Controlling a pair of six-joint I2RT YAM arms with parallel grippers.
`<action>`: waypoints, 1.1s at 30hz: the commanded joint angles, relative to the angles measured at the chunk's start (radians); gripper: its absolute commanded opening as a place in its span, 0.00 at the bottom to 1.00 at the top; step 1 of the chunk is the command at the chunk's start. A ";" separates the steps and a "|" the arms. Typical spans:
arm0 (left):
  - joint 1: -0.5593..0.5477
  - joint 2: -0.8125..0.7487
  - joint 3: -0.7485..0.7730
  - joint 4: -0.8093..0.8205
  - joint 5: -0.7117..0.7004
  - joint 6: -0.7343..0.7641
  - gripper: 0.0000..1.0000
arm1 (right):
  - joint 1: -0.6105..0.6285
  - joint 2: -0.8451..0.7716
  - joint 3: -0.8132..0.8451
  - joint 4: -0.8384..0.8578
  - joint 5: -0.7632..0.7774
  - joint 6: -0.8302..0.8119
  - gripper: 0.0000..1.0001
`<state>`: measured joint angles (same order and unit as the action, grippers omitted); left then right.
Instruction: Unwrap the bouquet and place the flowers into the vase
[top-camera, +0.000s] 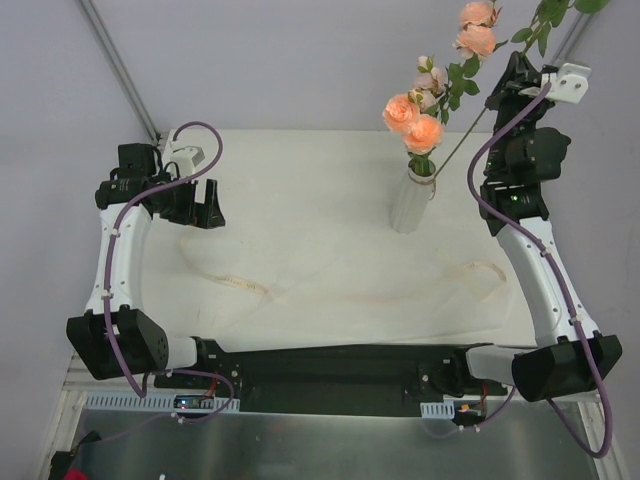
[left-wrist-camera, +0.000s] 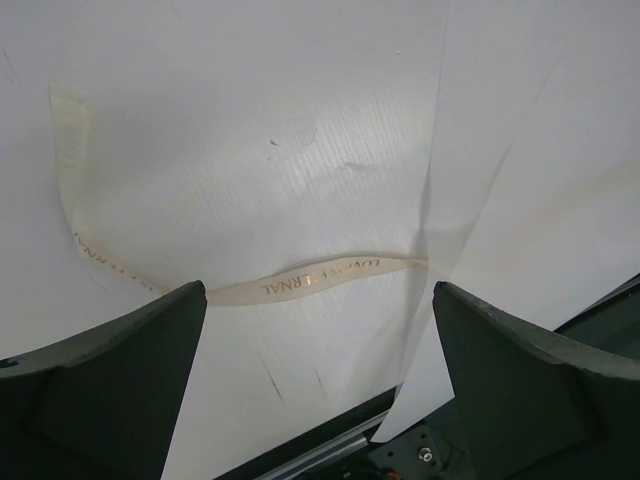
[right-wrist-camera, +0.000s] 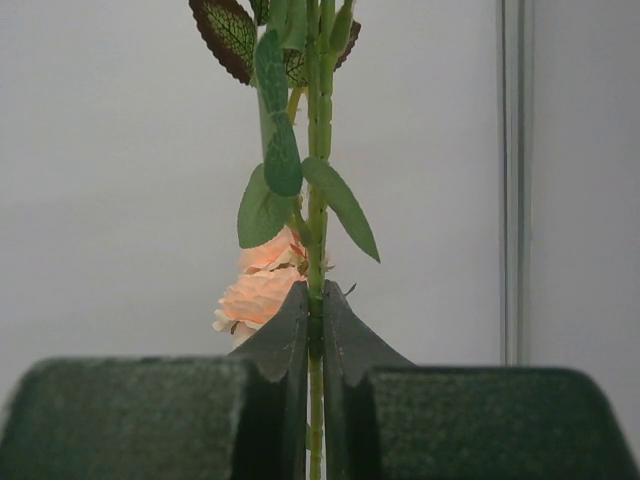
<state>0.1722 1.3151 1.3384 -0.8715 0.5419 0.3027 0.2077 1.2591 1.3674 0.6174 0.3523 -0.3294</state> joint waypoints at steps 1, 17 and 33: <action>0.009 0.001 0.025 0.002 0.009 -0.001 0.96 | -0.016 -0.023 0.048 0.105 -0.041 0.044 0.01; 0.009 0.007 0.027 0.002 0.018 -0.010 0.96 | -0.017 -0.052 0.096 0.031 -0.116 0.033 0.01; 0.009 -0.008 0.031 0.000 0.010 -0.007 0.96 | -0.014 0.013 -0.001 0.100 -0.133 0.046 0.01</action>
<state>0.1722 1.3220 1.3384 -0.8715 0.5419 0.2993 0.1947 1.2694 1.3838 0.6441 0.2451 -0.2737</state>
